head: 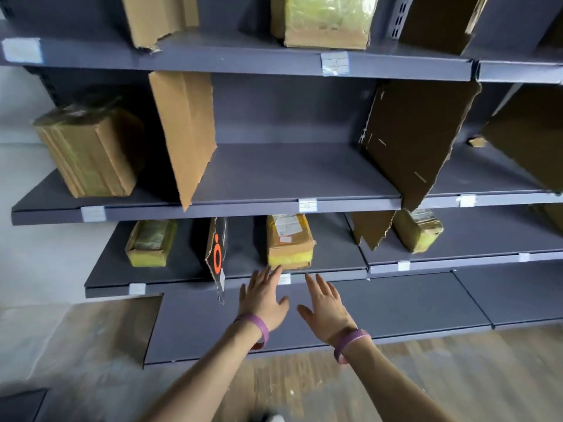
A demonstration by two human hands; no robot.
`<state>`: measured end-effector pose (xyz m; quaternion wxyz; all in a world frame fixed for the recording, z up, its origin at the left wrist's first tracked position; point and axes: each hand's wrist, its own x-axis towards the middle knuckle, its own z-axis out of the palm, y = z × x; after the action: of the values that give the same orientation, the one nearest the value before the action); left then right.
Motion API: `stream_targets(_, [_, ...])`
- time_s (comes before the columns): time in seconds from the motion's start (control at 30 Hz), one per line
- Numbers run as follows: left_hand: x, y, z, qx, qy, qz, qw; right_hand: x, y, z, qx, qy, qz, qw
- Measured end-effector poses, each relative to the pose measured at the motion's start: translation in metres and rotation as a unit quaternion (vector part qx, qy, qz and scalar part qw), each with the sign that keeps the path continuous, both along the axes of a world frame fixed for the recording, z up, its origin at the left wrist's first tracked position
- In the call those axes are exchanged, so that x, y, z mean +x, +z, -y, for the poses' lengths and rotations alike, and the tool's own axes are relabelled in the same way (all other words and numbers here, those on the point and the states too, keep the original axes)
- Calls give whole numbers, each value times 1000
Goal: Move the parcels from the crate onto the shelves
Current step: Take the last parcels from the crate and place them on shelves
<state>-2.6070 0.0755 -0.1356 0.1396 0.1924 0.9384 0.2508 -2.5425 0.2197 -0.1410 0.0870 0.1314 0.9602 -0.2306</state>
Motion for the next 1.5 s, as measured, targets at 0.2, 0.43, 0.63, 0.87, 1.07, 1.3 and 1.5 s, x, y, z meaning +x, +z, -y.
stream_targets(0.2, [-59, -15, -40, 24, 16, 9, 1000, -53, -5, -36, 26, 11, 37, 999])
stream_targets(0.43, [-106, -33, -50, 21, 31, 28, 999, -101, -16, -60, 41, 48, 46, 997])
stream_targets(0.63, [-132, -58, -57, -1, 38, 96, 995, -130, -36, -72, 42, 72, 64, 994])
stream_targets(0.87, [-145, -78, -71, -33, 41, 128, 990, -148, -52, -86, 75, 76, 92, 990])
stream_targets(1.07, [-157, -85, -83, -25, 45, 132, 990, -161, -59, -97, 62, 81, 99, 990])
stream_targets(1.3, [-187, -81, -94, -64, 40, 130, 989, -190, -58, -107, 52, 84, 105, 990])
stream_targets(1.5, [-196, -78, -98, -68, 55, 140, 986, -198, -60, -110, 49, 71, 104, 991])
